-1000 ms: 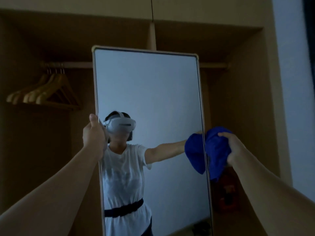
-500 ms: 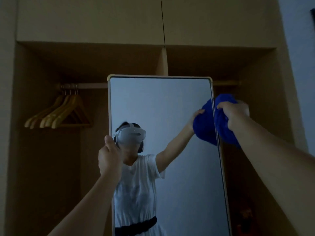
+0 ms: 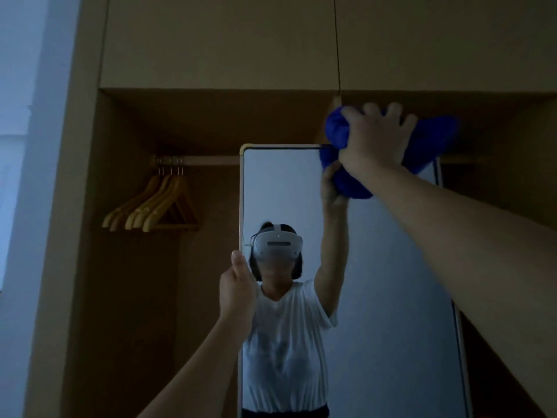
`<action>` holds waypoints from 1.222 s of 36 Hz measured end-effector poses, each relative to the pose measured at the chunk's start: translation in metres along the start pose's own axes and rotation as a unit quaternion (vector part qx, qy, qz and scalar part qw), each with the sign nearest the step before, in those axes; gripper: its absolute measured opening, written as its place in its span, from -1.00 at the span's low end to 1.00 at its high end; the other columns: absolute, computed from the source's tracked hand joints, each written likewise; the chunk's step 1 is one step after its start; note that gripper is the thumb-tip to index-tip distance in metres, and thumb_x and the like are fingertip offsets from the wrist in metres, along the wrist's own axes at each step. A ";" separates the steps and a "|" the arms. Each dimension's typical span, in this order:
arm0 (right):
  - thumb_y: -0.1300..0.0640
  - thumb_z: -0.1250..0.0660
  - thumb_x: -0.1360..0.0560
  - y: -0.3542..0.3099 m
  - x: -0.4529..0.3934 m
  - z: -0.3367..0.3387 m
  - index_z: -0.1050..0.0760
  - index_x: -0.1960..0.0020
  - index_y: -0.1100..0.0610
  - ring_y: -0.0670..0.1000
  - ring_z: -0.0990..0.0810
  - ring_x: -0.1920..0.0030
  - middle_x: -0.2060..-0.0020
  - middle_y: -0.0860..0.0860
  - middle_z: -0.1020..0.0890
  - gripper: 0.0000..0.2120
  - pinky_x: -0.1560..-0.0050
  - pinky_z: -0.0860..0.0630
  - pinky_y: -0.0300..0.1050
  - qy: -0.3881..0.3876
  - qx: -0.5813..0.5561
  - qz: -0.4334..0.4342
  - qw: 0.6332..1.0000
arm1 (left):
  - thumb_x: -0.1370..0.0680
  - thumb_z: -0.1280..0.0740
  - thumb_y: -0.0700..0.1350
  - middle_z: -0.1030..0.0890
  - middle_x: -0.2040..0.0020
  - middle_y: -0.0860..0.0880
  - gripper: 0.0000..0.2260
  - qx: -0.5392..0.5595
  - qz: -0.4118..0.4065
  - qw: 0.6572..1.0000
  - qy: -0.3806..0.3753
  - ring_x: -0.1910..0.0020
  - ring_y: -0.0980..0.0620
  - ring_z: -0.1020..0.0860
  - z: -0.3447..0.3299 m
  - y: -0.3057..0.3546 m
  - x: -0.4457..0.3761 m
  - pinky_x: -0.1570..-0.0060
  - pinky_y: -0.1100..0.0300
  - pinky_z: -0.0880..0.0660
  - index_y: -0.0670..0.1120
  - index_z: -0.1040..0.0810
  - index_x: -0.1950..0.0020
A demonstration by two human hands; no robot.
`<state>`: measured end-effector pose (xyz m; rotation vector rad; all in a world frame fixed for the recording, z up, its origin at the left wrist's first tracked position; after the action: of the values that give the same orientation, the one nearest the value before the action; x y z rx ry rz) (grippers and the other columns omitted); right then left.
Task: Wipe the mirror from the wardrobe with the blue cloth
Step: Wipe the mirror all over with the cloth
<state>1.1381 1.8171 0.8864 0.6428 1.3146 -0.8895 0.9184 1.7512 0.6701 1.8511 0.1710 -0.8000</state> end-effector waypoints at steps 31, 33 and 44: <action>-0.05 -0.37 -0.36 -0.027 0.249 -0.039 -0.17 -0.47 -0.02 0.10 -0.45 -0.19 -0.28 -0.02 -0.49 -0.26 -0.16 -0.34 0.07 -0.150 -0.288 0.103 0.940 | -0.62 -0.13 -0.12 -0.50 0.23 -0.05 -0.77 0.004 0.134 0.990 -0.048 0.23 0.02 -0.47 0.028 -0.079 0.065 0.21 0.15 -0.42 -0.10 -0.51 0.17; -0.02 -0.37 -0.36 -0.010 0.263 -0.044 -0.26 -0.43 -0.02 0.09 -0.45 -0.18 -0.27 -0.03 -0.49 -0.33 -0.15 -0.33 0.04 -0.178 -0.325 0.068 0.926 | -0.61 -0.14 -0.16 -0.53 0.18 -0.06 -0.79 0.001 0.140 0.989 -0.046 0.19 0.01 -0.49 0.029 -0.084 0.074 0.17 0.12 -0.45 -0.12 -0.54 0.10; 0.19 -0.34 -0.31 0.098 0.342 -0.060 -0.47 0.15 0.13 0.00 -0.52 0.29 0.29 0.04 -0.56 -0.87 0.26 -0.47 -0.04 -0.167 -0.511 -0.271 0.799 | -0.57 -0.17 -0.23 -0.59 -0.09 -0.14 -0.72 -0.073 0.169 0.983 0.000 0.05 -0.10 -0.57 0.047 -0.117 0.103 0.11 0.14 -0.50 -0.11 -0.54 -0.23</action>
<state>1.1953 1.8558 0.5319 -0.7497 1.4283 -0.5487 0.9217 1.7350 0.5087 1.6810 -0.0825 -0.5371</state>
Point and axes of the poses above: each hand's wrist, its own x-axis away from the middle knuckle, its own z-axis out of the back of the hand, y = z × x, the point moved 5 cm from there along -x, towards the middle knuckle
